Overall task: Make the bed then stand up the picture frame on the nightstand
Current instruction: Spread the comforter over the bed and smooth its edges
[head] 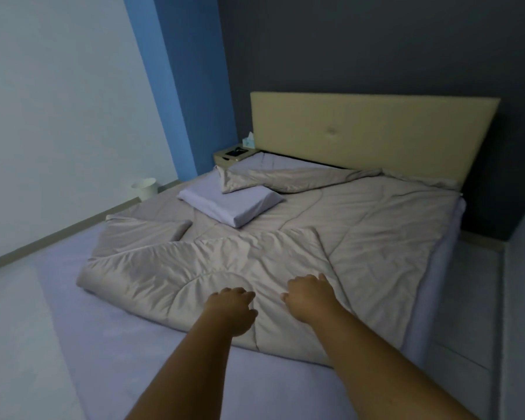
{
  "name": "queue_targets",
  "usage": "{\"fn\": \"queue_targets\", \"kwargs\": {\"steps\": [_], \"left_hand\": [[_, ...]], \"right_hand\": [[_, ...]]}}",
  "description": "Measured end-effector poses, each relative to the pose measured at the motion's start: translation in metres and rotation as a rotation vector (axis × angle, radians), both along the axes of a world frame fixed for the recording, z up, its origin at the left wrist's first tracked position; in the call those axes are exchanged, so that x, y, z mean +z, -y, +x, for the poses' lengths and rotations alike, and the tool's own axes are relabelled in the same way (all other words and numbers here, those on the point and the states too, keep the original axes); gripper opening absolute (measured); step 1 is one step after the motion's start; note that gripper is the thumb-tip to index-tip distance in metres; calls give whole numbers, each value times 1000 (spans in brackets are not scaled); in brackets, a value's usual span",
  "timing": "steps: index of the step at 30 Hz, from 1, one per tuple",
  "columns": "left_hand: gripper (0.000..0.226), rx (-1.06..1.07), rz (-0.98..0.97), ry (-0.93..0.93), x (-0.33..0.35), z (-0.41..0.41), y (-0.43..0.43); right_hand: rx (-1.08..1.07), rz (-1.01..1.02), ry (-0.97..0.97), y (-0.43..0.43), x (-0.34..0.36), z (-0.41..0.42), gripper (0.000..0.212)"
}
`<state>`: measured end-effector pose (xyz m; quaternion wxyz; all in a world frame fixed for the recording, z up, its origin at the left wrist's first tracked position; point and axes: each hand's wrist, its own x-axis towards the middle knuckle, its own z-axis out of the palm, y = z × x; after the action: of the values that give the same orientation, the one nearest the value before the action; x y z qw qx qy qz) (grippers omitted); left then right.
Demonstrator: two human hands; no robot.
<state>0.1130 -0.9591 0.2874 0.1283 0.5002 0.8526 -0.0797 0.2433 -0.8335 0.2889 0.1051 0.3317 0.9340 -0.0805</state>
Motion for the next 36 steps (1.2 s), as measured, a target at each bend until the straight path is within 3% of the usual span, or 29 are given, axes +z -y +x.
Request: {"fn": "queue_targets", "kwargs": {"steps": [9, 14, 18, 27, 36], "left_hand": [[56, -129, 53, 27, -26, -85, 11], [58, -259, -84, 35, -67, -156, 47], [59, -285, -104, 0, -62, -206, 50], [61, -445, 35, 44, -45, -209, -3], [64, -386, 29, 48, -75, -232, -58]], "right_hand": [[-206, 23, -42, 22, -28, -51, 43], [-287, -39, -17, 79, -62, -110, 43], [-303, -64, -35, 104, -60, -150, 47], [-463, 39, -102, 64, -37, -160, 50], [-514, 34, -90, -1, -75, -173, 52]]}}
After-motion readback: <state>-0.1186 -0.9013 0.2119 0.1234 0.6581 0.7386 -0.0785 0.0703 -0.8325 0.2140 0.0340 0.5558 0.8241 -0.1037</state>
